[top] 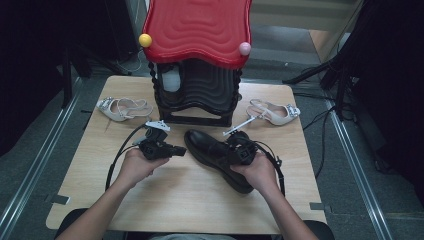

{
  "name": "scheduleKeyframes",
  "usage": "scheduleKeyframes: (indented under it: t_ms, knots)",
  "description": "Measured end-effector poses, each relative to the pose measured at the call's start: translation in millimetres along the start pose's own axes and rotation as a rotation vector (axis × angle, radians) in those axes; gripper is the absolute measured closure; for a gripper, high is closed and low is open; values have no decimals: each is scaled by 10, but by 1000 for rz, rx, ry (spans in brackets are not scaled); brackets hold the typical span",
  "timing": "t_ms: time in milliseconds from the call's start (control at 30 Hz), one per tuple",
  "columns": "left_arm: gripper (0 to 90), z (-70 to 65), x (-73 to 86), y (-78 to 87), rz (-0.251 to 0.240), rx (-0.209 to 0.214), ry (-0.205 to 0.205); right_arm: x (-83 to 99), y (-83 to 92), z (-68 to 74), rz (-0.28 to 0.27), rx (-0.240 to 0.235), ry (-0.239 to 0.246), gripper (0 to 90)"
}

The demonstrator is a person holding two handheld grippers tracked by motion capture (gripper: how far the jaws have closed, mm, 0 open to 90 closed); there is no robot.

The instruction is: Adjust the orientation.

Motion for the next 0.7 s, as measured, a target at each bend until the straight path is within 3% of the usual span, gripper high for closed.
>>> scheduleKeyframes:
  t_ms: [167, 333, 567, 700]
  knots:
    - [883, -12, 12, -47, -7, -8, -10, -103, -171, 98, -19, 5, 5, 842]
    - [900, -5, 23, -86, -14, -21, -15, -84, -320, 164, -1, 13, 16, 830]
    - [900, 28, 40, -122, -10, -28, 8, -74, -312, 186, -12, -9, 5, 753]
    - [900, 41, 48, -124, -8, -46, -5, -74, -208, 193, -33, -10, -1, 710]
Point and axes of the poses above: each handheld gripper's, and its own axes: y roughly backward along the jaws, x roughly out of its underside, z roughly to its left, the point moved 9 cm from there along -y, roughly forward along the jaws, and after that the axes turned 7 degrees about -x, right-handed, at the moved point
